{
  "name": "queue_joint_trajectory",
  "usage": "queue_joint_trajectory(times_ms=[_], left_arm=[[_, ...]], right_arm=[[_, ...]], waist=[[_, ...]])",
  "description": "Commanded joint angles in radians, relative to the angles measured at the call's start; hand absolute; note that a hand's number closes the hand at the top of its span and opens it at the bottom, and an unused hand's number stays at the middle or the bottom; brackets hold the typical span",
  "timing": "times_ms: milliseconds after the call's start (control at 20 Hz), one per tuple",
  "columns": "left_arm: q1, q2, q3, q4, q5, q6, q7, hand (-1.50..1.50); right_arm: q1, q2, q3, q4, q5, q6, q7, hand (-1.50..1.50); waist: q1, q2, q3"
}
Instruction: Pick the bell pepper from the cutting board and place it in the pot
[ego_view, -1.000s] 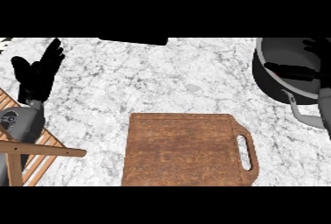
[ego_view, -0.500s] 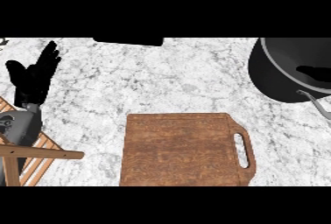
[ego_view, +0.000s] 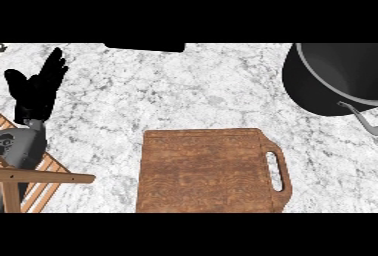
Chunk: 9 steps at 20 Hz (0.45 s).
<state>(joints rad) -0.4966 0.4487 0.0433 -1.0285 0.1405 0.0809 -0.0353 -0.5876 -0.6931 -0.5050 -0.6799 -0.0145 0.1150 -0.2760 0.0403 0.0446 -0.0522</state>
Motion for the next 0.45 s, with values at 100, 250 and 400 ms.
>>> queue_joint_trajectory(times_ms=[100, 250, 400], left_arm=[[0.028, -0.143, 0.003, -0.104, 0.077, 0.040, 0.002, 0.00], [0.009, -0.102, 0.019, -0.117, 0.093, 0.018, 0.041, 0.00], [0.007, -0.121, 0.002, -0.126, 0.088, 0.036, 0.048, 0.00]], right_arm=[[0.016, -0.085, -0.040, 0.087, -0.024, 0.096, -0.075, -1.50], [0.037, -0.084, -0.033, 0.112, -0.014, 0.119, -0.126, -1.50], [0.046, -0.113, -0.040, 0.151, -0.013, 0.151, -0.151, -1.50]], waist=[[0.011, -0.040, 0.058], [0.013, -0.043, 0.058], [0.016, -0.043, 0.058]])
